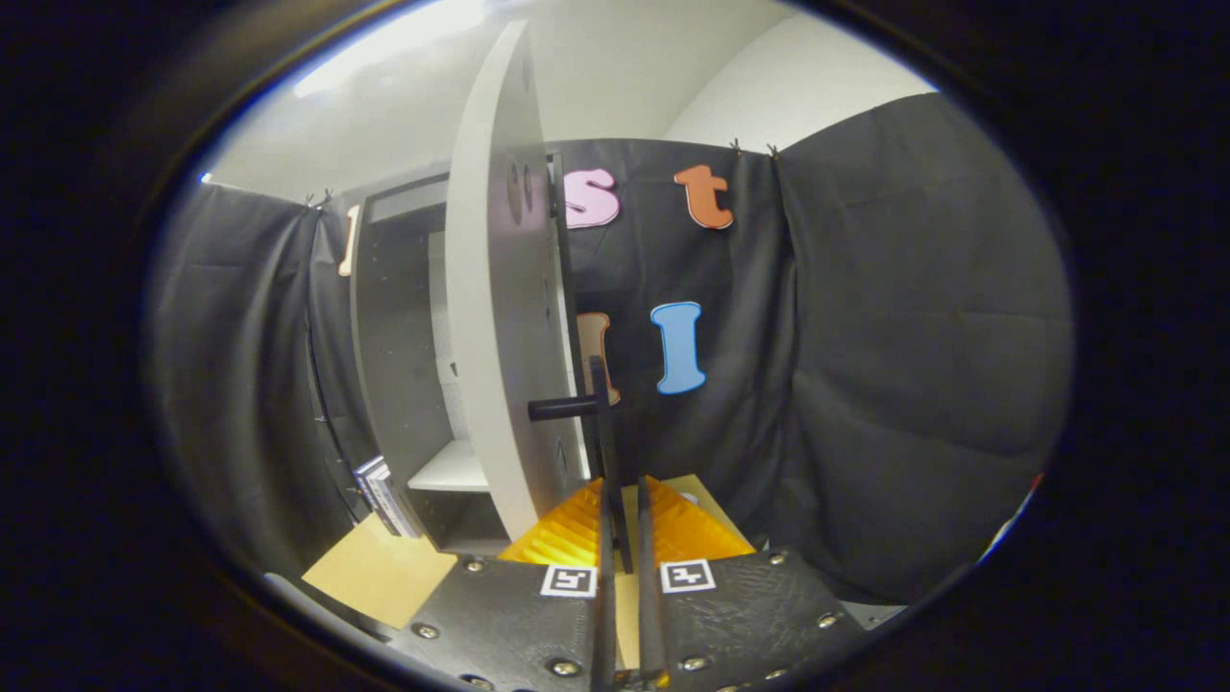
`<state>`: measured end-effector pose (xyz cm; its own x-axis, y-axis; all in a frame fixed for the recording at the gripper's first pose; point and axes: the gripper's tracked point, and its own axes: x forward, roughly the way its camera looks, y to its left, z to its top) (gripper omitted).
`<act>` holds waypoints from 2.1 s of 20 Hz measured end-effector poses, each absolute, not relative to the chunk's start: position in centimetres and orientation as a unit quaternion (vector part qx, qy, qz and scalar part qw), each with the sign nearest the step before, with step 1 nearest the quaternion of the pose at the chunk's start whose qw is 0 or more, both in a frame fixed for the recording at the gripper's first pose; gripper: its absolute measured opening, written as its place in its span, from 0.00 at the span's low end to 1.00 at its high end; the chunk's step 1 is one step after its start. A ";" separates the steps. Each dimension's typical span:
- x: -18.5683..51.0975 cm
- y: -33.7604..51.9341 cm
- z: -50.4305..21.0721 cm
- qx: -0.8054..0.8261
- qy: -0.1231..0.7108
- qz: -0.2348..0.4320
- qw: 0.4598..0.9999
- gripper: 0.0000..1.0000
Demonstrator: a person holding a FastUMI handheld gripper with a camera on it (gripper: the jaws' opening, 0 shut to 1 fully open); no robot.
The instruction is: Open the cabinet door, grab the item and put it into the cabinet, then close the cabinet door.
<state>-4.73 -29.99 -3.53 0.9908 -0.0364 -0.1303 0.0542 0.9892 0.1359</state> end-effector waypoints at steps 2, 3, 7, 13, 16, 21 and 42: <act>-5.4 -30.8 -2.8 0.069 0.056 -0.048 0.995 0.10; -5.7 -30.8 -2.6 0.067 0.048 -0.057 0.995 0.10; -7.9 -27.6 -1.7 0.077 0.029 -0.050 0.995 0.10; -8.0 -19.5 -4.7 0.059 0.055 -0.009 0.997 0.10; -6.9 -14.3 -7.4 0.061 0.072 0.024 0.995 0.22; -4.3 -6.3 -15.4 0.088 0.128 0.058 0.986 0.55; 2.6 5.1 -45.6 0.040 0.305 0.042 0.951 0.74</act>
